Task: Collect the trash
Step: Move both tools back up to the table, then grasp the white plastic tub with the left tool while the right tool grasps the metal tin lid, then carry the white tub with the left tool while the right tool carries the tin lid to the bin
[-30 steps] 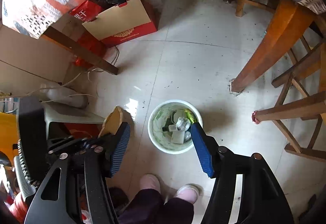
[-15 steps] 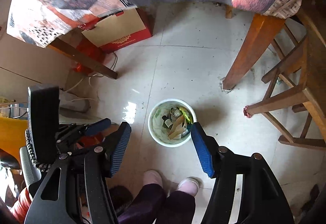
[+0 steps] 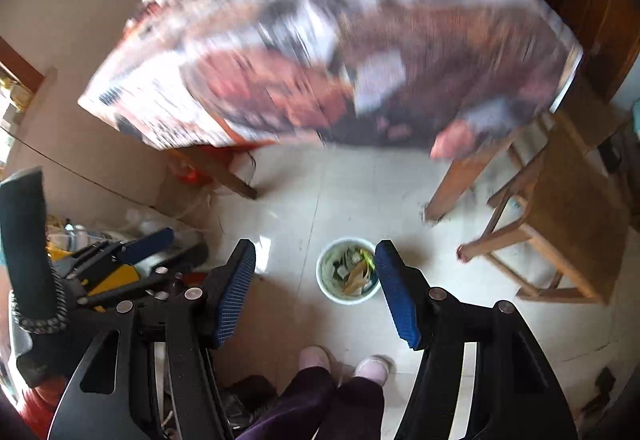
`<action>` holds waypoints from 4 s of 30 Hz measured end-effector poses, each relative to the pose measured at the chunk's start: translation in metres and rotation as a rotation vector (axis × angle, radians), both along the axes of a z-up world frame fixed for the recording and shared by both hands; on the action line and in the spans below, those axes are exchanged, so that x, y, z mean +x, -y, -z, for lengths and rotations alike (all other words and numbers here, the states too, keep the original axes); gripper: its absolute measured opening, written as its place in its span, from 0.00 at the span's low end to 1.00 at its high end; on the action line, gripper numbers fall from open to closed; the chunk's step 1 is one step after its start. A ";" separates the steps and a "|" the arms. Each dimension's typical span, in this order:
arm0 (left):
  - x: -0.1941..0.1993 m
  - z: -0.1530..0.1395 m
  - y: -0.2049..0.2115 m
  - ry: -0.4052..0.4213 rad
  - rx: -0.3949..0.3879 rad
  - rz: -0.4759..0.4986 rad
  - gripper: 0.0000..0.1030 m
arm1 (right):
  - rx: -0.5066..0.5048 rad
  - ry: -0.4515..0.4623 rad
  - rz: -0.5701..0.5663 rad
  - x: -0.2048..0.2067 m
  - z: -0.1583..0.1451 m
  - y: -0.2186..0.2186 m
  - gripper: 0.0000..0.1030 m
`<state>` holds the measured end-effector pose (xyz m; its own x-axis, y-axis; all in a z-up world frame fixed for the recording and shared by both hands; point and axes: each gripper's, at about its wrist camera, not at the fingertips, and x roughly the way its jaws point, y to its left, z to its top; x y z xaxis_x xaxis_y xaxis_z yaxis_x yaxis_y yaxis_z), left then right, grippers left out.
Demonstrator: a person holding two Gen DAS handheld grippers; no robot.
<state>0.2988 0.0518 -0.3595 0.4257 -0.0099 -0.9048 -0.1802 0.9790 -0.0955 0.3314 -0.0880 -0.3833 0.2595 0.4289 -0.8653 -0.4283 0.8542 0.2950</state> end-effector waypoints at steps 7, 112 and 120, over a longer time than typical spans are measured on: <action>-0.027 -0.116 -0.015 0.152 0.069 0.032 0.41 | 0.045 0.119 0.040 -0.021 -0.105 -0.006 0.57; 0.406 -0.112 -0.334 0.146 0.032 -0.275 0.04 | -0.142 0.031 -0.055 0.446 -0.034 -0.312 0.05; 0.404 -0.144 -0.294 0.202 0.038 -0.233 0.04 | -0.090 0.071 -0.032 0.418 -0.068 -0.274 0.03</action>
